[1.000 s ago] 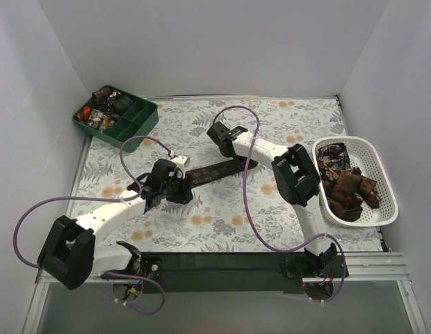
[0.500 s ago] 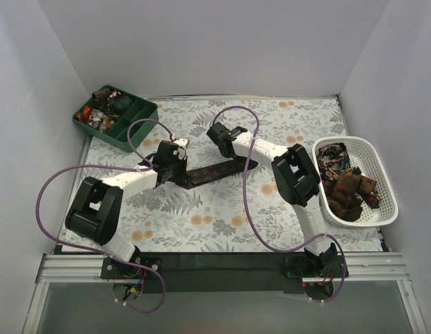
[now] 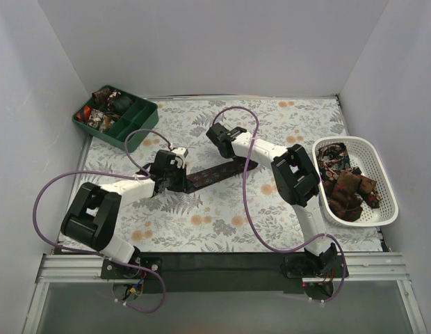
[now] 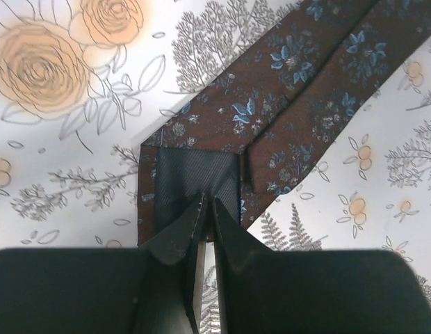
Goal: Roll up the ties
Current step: Roll the tie
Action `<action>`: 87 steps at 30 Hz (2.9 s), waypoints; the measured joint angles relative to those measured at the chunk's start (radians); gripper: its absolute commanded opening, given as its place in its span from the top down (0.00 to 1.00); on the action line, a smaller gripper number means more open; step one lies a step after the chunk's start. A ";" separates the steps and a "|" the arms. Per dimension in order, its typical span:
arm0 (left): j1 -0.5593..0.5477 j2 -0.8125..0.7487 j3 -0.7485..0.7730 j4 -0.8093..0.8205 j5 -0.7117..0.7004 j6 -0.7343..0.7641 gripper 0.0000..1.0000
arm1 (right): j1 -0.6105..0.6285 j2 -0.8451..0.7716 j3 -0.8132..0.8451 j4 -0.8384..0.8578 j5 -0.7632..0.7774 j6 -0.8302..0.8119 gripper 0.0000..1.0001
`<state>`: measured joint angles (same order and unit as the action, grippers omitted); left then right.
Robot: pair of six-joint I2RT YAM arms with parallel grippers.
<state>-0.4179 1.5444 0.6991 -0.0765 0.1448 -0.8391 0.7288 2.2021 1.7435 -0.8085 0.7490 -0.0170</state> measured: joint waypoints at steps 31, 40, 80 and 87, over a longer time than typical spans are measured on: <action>-0.036 -0.245 -0.208 -0.048 0.065 -0.111 0.90 | 0.216 0.054 0.011 -0.074 0.107 0.048 0.81; -0.036 -0.260 -0.214 -0.063 0.066 -0.112 0.90 | 0.211 0.056 0.077 -0.101 -0.041 0.093 0.59; -0.227 -0.013 0.317 -0.155 0.074 0.272 0.02 | -0.303 -0.601 -0.424 0.171 -0.840 0.192 0.02; -0.289 0.241 0.502 -0.117 0.075 0.409 0.02 | -0.427 -0.693 -0.578 0.235 -0.967 0.205 0.02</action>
<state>-0.7071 1.7859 1.2007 -0.1932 0.2199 -0.4305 0.3016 1.5089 1.1652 -0.5735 -0.2176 0.1879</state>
